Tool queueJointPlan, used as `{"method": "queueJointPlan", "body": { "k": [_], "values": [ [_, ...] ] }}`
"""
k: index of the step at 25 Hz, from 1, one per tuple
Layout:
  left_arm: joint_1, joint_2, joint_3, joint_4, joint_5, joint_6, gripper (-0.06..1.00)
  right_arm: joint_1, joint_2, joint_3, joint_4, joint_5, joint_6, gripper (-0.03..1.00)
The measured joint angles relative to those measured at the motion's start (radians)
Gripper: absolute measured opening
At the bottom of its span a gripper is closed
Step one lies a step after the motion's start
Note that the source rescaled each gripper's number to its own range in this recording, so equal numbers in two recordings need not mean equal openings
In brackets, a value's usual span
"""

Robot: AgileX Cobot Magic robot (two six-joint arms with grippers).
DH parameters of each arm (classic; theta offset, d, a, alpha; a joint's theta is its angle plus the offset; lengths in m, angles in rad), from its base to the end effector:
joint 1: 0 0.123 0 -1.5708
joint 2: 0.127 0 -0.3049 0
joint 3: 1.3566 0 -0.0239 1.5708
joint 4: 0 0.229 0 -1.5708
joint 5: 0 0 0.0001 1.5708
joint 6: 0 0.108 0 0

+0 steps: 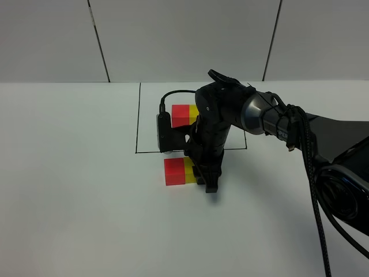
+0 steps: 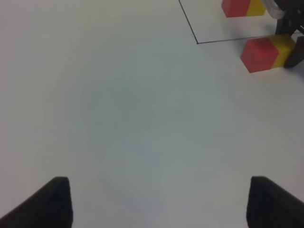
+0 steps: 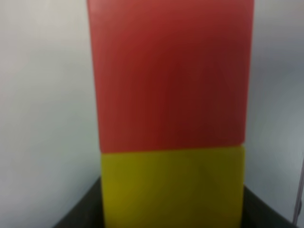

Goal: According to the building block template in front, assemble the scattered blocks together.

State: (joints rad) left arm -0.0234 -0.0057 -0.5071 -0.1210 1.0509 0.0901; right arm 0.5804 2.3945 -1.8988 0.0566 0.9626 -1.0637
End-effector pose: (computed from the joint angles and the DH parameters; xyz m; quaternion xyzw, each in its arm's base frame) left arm -0.0306 -0.0106 0.2623 0.0504 0.8442 -0.0427 0.5319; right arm 0.4063 0.2724 0.1254 -0.7192 0.6871 0.0002 0.1027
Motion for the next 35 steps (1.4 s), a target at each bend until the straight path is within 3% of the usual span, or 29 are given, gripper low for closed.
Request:
{"method": "queueJointPlan", "body": {
  "k": [18, 20, 23, 25, 27, 30, 35],
  "values": [
    [0.0, 0.0, 0.0, 0.0, 0.0, -0.001, 0.77, -0.002, 0.0, 0.0, 0.013, 0.002, 0.04, 0.03],
    [0.0, 0.0, 0.0, 0.0, 0.0, 0.0, 0.77, -0.002, -0.001, 0.001, 0.027, -0.002, 0.044, 0.18],
    [0.0, 0.0, 0.0, 0.0, 0.0, 0.0, 0.77, -0.001, -0.009, 0.002, 0.034, -0.001, 0.074, 0.54],
    [0.0, 0.0, 0.0, 0.0, 0.0, 0.0, 0.77, -0.003, -0.031, 0.004, 0.034, 0.0, 0.122, 0.77],
    [0.0, 0.0, 0.0, 0.0, 0.0, 0.0, 0.77, -0.012, -0.07, 0.004, 0.038, 0.0, 0.221, 0.91],
    [0.0, 0.0, 0.0, 0.0, 0.0, 0.0, 0.77, -0.056, -0.134, 0.004, 0.044, 0.001, 0.432, 0.98],
    [0.0, 0.0, 0.0, 0.0, 0.0, 0.0, 0.77, -0.217, -0.215, 0.006, 0.022, 0.031, 0.725, 1.0]
  ]
}}
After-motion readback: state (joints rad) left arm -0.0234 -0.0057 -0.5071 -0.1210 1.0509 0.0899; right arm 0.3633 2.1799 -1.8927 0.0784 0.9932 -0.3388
